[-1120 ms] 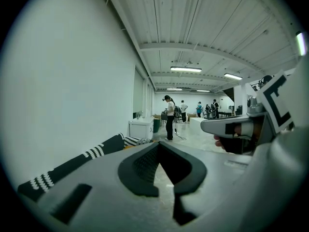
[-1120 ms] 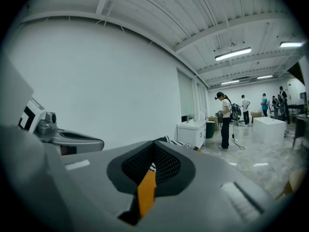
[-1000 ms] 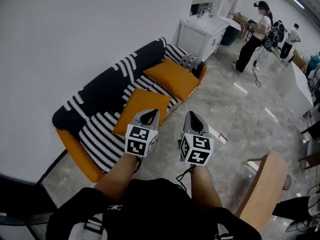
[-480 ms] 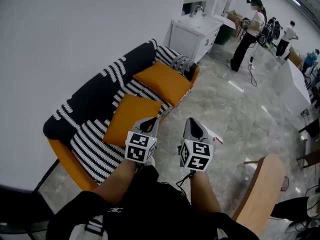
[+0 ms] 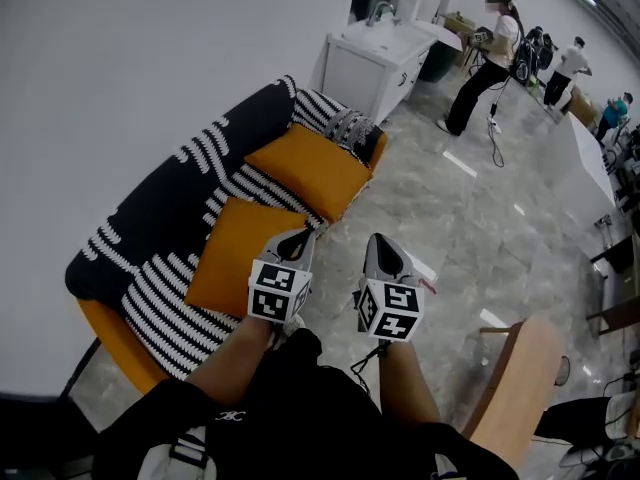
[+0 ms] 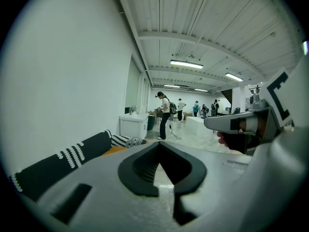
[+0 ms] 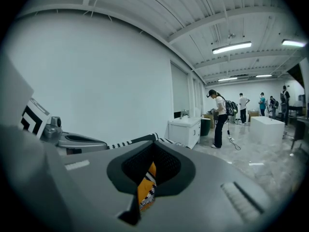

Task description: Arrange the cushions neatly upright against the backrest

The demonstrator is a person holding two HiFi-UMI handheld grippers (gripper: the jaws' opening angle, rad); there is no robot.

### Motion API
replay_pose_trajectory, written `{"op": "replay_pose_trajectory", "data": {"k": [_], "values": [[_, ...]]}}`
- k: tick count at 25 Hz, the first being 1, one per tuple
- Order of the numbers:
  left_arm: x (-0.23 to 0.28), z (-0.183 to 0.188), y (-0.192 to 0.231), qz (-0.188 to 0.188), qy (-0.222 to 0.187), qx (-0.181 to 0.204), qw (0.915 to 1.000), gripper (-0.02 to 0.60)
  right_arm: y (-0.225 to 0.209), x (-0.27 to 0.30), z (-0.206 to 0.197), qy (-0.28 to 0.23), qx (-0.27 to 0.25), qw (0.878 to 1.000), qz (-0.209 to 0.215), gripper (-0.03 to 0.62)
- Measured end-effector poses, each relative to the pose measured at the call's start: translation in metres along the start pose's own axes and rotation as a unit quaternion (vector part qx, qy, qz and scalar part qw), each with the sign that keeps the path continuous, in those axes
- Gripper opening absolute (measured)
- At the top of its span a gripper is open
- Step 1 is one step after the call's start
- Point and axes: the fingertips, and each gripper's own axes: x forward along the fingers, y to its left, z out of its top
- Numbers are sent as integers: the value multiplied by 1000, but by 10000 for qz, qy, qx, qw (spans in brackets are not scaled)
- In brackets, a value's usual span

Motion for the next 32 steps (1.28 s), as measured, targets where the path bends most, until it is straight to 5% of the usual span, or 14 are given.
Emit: {"op": "replay_pose_trajectory", "data": {"k": [12,23,26,32], "values": [[134,42,90,353,-56,-232,9991,8,-30,174,43,135,-266,9982,514,9],[139,34,183,1147,76,-442,9924,8,27,277,49,289,-556,9886,1371,9],[122,25,211,1638,104,-634,9844,8,50,300,49,338,-653,9815,1766,9],[59,-4,262,2809,180,-1098,9533,8,124,333,36,462,-897,9563,2746,9]]}}
